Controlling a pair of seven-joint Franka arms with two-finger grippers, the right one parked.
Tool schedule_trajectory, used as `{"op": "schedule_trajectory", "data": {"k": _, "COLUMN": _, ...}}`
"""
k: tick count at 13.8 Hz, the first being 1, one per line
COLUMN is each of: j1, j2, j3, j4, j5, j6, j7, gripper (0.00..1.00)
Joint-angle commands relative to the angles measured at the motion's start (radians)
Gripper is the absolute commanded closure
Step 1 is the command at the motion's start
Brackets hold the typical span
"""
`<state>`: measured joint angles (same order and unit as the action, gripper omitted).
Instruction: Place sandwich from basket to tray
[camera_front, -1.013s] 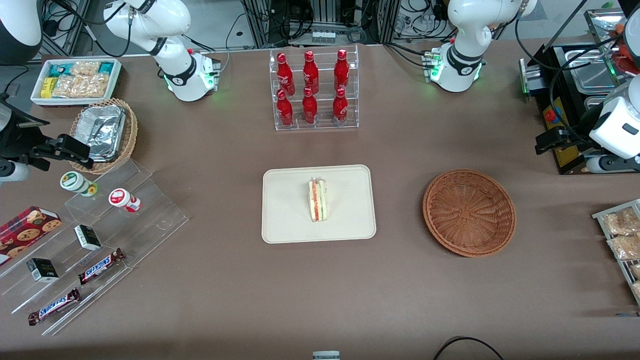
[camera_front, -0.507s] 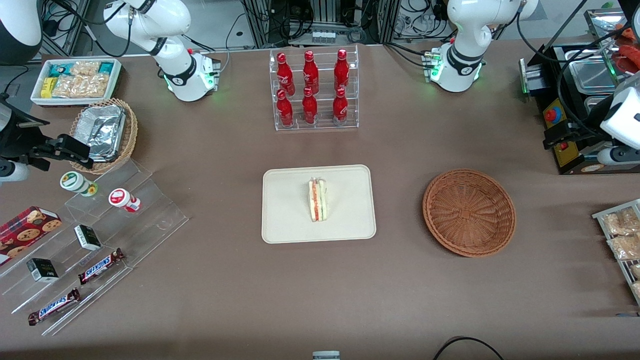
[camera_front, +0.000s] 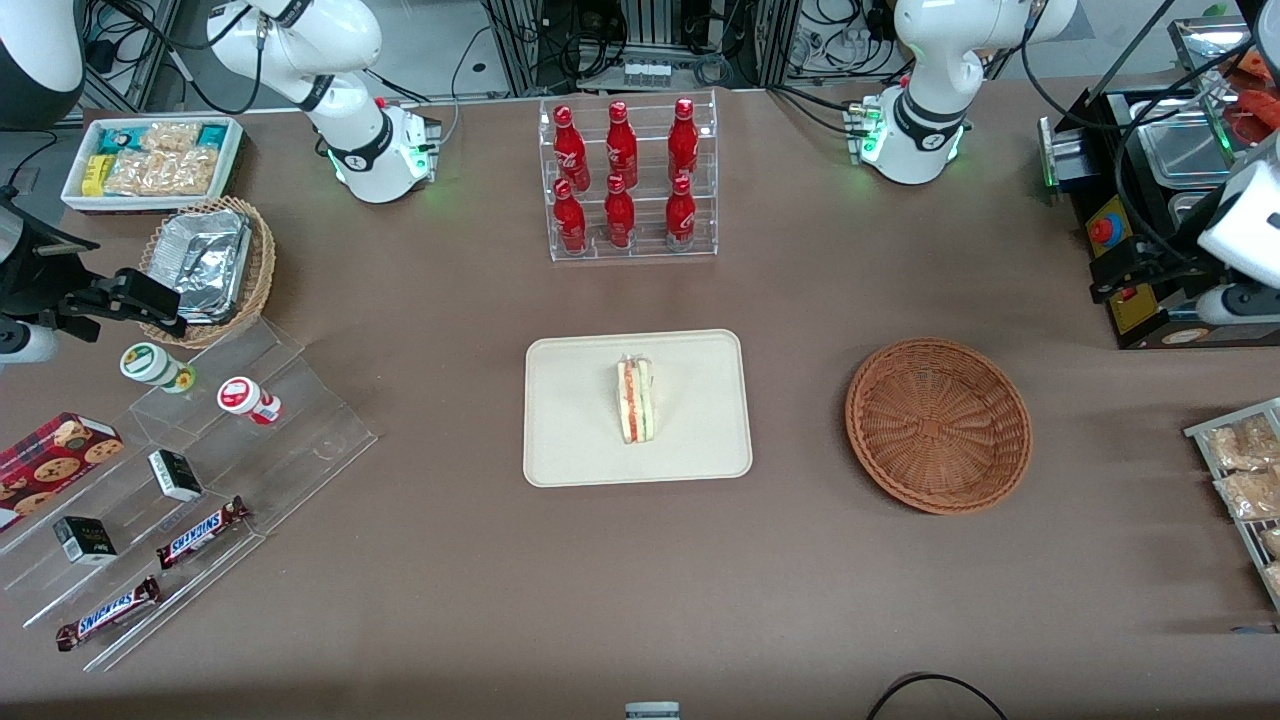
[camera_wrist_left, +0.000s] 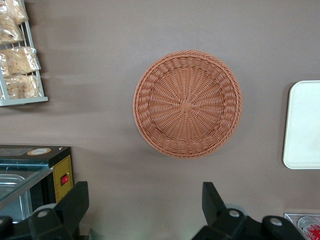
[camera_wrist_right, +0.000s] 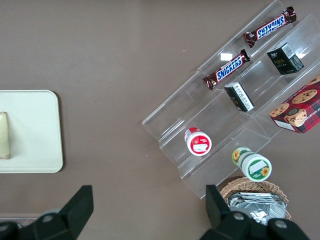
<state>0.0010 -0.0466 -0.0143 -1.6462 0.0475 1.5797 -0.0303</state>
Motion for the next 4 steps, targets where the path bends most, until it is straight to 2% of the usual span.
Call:
{"op": "schedule_trajectory", "data": {"k": 1, "j1": -0.003, "j2": -0.027, "j3": 0.001, "j4": -0.001, "j5": 0.003, "j6": -0.006, "j7": 0.012, "gripper": 0.00}}
{"op": "schedule_trajectory", "data": {"k": 4, "j1": -0.003, "j2": -0.022, "j3": -0.001, "j4": 0.020, "j5": 0.002, "j6": -0.010, "j7": 0.012, "gripper": 0.00}}
